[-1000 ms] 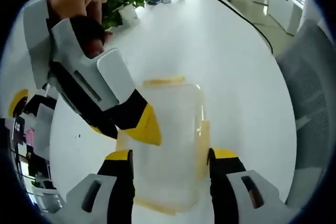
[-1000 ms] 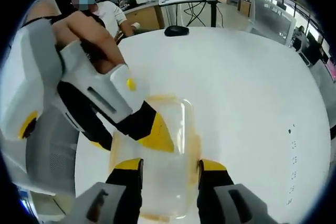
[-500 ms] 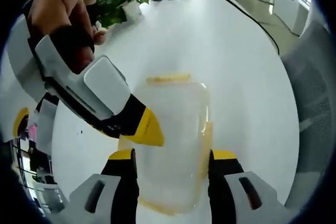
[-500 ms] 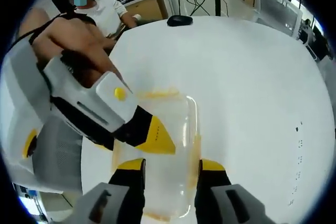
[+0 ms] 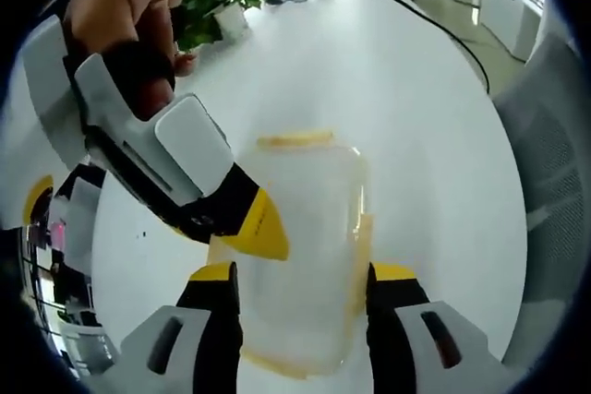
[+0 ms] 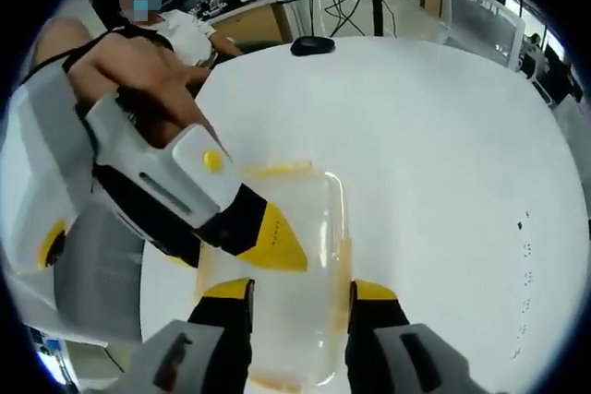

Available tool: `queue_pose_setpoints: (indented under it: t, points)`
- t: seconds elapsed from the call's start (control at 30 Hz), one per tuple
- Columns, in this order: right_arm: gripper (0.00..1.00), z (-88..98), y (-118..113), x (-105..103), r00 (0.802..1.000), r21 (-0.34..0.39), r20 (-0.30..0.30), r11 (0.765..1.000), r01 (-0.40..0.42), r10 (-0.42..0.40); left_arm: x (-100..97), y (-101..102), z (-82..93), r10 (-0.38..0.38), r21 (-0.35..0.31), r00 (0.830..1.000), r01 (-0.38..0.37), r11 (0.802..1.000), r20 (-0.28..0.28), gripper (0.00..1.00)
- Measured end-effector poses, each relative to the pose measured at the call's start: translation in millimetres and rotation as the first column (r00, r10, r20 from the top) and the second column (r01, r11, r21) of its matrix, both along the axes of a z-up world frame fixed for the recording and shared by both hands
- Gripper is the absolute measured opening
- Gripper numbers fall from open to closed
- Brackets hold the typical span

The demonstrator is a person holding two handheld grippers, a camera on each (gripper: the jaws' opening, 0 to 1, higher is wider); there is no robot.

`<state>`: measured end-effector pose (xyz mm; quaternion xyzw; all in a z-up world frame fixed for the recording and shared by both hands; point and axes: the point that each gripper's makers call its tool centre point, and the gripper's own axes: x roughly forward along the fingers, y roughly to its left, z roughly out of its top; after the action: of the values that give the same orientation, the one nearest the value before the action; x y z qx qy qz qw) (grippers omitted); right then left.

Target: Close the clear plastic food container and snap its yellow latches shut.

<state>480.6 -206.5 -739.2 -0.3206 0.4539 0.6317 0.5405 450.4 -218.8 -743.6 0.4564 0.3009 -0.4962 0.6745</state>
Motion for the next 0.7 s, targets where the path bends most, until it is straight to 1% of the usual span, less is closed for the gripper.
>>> queue_pose_setpoints:
  t: [0.03, 0.2, 0.27, 0.3, 0.33, 0.37, 0.4, 0.47, 0.53, 0.57, 0.63, 0.7]
  points:
    - [0.38, 0.3, 0.6, 0.2, 1.0, 0.002, 0.0, 1.0, 0.014, -0.014, -0.7, -0.1, 0.5, -0.002, 0.001, 1.0, 0.002, 1.0, 0.002, 0.51]
    - [0.39, 3.5, 0.3, -0.5, 1.0, 0.024, 0.029, 1.0, 0.011, -0.012, -1.8, 0.1, 1.4, -0.009, 0.003, 1.0, 0.009, 1.0, 0.009, 0.53]
    - [0.39, 5.5, 1.8, -0.8, 0.999, 0.025, 0.049, 1.0, 0.002, -0.004, -2.5, -0.1, 2.2, -0.017, 0.006, 1.0, 0.017, 1.0, 0.013, 0.53]
    - [0.41, 6.0, 1.8, 0.2, 0.998, 0.025, 0.063, 1.0, -0.003, 0.001, -2.3, 0.1, 2.5, -0.019, 0.005, 1.0, 0.019, 1.0, 0.01, 0.54]
    - [0.45, 6.1, 1.6, -0.1, 0.996, 0.02, 0.084, 0.999, -0.025, 0.023, -4.4, 0.2, 4.0, -0.028, 0.009, 1.0, 0.028, 1.0, -0.013, 0.54]
    - [0.46, 7.5, 4.1, -0.1, 0.995, 0.045, 0.095, 0.999, -0.027, 0.023, -7.7, 0.4, 4.3, -0.027, 0.009, 0.999, 0.027, 1.0, -0.042, 0.56]
    - [0.47, 9.9, 4.4, -1.0, 0.996, 0.053, 0.088, 0.998, -0.016, 0.012, -9.5, 0.4, 7.5, -0.011, 0.0, 0.998, 0.011, 1.0, -0.064, 0.57]
    - [0.47, 15.7, 4.3, 0.3, 0.997, 0.074, 0.076, 0.997, 0.012, -0.018, -8.3, 1.4, 12.5, -0.024, -0.013, 0.998, 0.023, 1.0, -0.054, 0.61]
    - [0.48, 18.3, 1.3, 1.5, 0.996, 0.072, 0.09, 0.997, 0.013, -0.02, -7.1, 4.2, 12.9, -0.021, -0.013, 0.998, 0.02, 1.0, -0.056, 0.64]
    - [0.48, 18.7, -0.5, 1.4, 0.995, 0.072, 0.095, 0.997, 0.009, -0.016, -7.2, 7.5, 11.7, -0.015, -0.008, 0.997, 0.014, 1.0, -0.07, 0.64]
    - [0.48, 18.3, -4.6, -1.5, 0.995, 0.057, 0.099, 0.998, -0.004, -0.001, -6.3, 12.2, 10.3, -0.011, -0.003, 0.997, 0.011, 1.0, -0.076, 0.64]
    - [0.48, 18.5, -7.4, -2.4, 0.995, 0.055, 0.1, 0.998, -0.002, -0.003, -6.9, 16.6, 9.2, 0.0, 0.006, 0.996, 0.001, 1.0, -0.089, 0.64]
